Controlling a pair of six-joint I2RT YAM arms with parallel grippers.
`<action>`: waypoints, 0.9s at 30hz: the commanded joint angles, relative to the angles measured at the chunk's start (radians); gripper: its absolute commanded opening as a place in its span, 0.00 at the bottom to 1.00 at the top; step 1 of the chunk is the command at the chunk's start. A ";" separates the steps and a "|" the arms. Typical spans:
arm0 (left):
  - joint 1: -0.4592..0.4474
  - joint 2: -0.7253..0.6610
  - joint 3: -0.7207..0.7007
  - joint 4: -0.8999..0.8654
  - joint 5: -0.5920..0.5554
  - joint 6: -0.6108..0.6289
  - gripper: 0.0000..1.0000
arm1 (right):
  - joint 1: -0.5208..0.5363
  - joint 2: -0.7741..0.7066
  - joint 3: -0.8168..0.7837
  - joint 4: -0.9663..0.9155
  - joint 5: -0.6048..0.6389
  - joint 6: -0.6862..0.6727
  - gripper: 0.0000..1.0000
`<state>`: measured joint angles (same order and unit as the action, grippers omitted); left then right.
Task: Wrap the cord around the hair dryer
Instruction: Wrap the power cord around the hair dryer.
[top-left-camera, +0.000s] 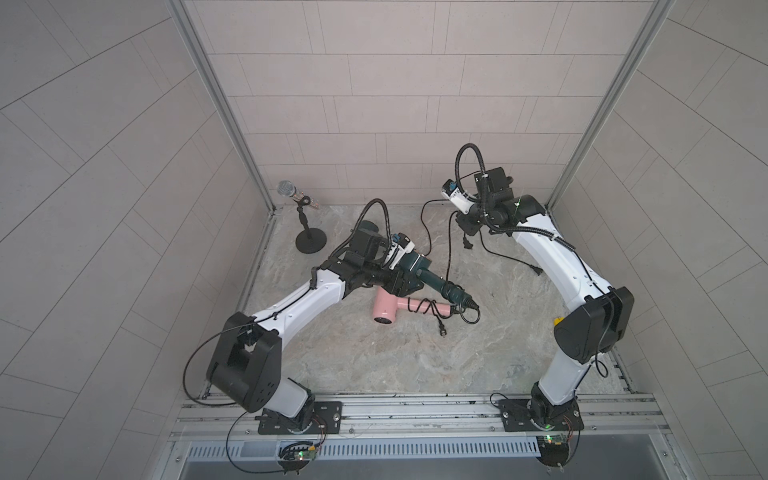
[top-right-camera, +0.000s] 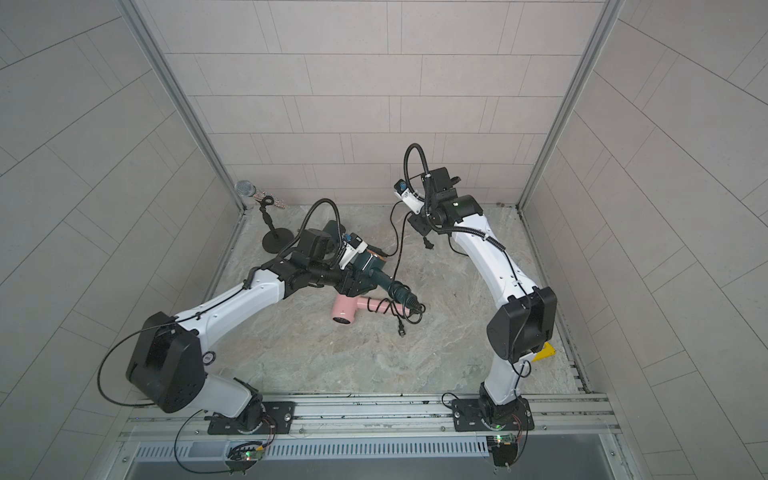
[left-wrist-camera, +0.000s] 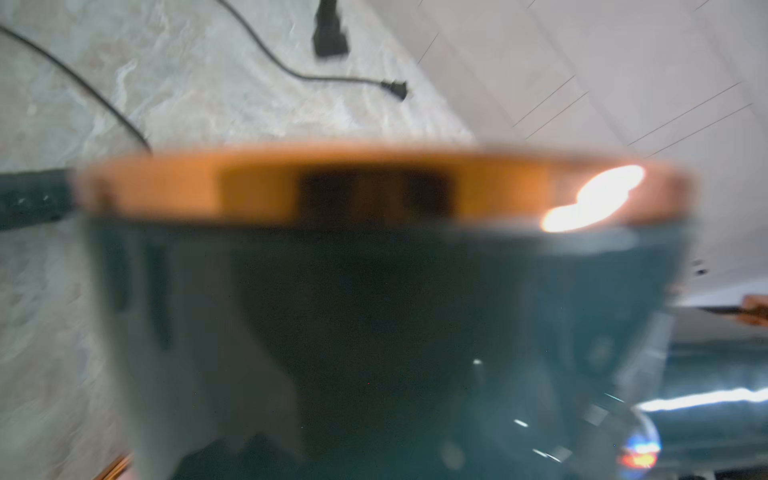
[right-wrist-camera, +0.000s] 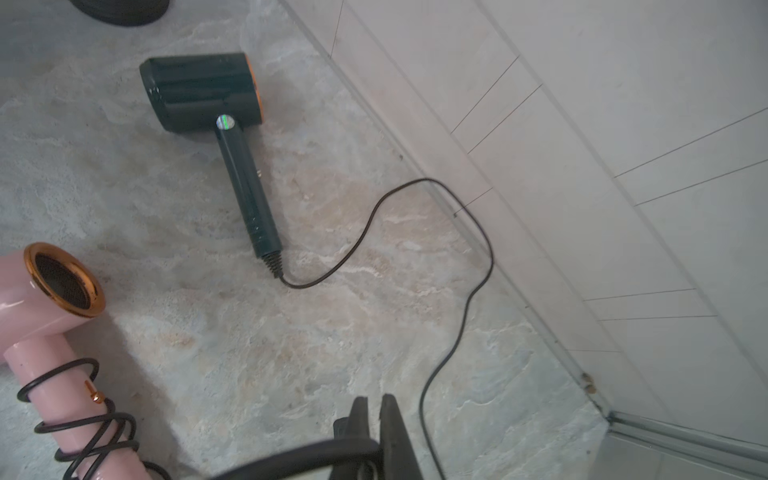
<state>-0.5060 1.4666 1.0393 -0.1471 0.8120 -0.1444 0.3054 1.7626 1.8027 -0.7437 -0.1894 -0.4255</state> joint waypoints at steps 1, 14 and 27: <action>0.021 -0.055 -0.092 0.552 0.232 -0.292 0.00 | -0.019 0.002 -0.077 0.137 -0.087 0.065 0.00; 0.125 0.021 -0.168 0.824 -0.342 -0.664 0.00 | -0.031 -0.165 -0.521 0.433 -0.236 0.252 0.00; 0.122 0.131 -0.047 0.293 -0.896 -0.540 0.00 | 0.172 -0.399 -0.646 0.223 -0.088 0.226 0.00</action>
<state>-0.3828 1.5799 0.9440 0.2150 0.0776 -0.7120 0.4408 1.4174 1.1500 -0.4282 -0.3225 -0.1841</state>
